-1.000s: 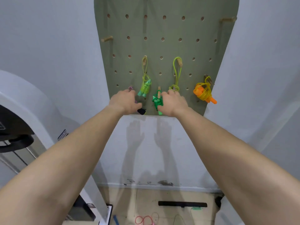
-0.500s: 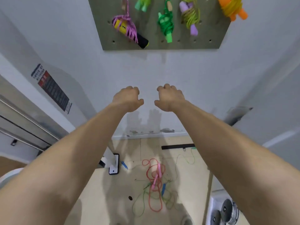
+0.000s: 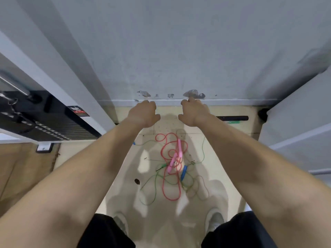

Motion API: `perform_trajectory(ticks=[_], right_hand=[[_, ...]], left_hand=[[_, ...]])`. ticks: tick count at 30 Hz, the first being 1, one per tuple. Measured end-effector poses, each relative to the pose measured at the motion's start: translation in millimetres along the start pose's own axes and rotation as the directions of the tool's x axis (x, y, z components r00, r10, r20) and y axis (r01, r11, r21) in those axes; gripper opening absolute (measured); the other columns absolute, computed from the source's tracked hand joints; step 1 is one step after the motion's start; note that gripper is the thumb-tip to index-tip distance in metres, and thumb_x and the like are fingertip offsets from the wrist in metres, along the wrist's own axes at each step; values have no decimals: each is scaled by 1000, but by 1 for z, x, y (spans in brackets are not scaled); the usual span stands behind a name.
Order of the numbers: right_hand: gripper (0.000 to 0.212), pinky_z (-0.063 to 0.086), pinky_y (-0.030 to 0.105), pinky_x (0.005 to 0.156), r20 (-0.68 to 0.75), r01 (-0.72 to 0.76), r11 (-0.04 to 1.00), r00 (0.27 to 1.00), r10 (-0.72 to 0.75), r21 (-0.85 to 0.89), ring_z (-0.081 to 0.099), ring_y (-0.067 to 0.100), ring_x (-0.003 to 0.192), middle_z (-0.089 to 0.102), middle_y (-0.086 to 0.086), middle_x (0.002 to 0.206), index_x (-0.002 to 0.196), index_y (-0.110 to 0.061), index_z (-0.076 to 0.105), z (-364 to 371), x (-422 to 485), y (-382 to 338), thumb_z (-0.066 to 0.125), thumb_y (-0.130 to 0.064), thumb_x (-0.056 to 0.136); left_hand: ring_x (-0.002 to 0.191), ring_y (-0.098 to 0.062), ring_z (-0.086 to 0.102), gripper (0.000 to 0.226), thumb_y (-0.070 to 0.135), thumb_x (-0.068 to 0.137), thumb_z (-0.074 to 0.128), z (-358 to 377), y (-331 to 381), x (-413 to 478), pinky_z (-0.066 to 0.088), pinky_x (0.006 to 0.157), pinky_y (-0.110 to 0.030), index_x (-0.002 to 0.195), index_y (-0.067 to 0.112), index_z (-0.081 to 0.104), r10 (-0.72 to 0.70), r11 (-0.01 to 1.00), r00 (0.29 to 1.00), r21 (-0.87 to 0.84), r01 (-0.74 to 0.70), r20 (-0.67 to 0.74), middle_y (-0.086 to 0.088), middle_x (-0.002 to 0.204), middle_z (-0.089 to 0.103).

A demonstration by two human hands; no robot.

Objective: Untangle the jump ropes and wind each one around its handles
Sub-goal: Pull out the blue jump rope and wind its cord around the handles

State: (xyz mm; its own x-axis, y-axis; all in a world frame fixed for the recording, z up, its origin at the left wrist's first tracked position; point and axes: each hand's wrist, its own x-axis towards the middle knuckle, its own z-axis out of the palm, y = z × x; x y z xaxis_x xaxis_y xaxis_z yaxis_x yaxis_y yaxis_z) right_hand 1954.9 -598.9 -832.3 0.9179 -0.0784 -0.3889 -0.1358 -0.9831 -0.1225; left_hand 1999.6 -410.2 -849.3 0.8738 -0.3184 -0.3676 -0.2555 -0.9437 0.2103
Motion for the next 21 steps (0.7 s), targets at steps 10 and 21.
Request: perform_trajectory(ticks=[10, 21], right_hand=[[50, 40, 46, 98, -34, -31, 999, 999, 30, -18, 44, 35, 126, 45, 13, 136, 137, -12, 46, 146, -8, 25, 56, -34, 93], [56, 43, 47, 102, -61, -29, 997, 998, 34, 77, 46, 34, 130, 44, 13, 144, 145, -15, 42, 207, -113, 40, 55, -37, 95]], left_hand=[[121, -32, 51, 48, 40, 94, 56, 144, -20, -12, 47, 96, -41, 135, 15, 52, -9, 1000, 1000, 9, 9, -23, -10, 133, 50], [122, -28, 52, 48, 39, 96, 55, 210, -2, -130, 46, 98, -39, 138, 16, 52, -7, 994, 1000, -112, 7, -3, -9, 138, 49]])
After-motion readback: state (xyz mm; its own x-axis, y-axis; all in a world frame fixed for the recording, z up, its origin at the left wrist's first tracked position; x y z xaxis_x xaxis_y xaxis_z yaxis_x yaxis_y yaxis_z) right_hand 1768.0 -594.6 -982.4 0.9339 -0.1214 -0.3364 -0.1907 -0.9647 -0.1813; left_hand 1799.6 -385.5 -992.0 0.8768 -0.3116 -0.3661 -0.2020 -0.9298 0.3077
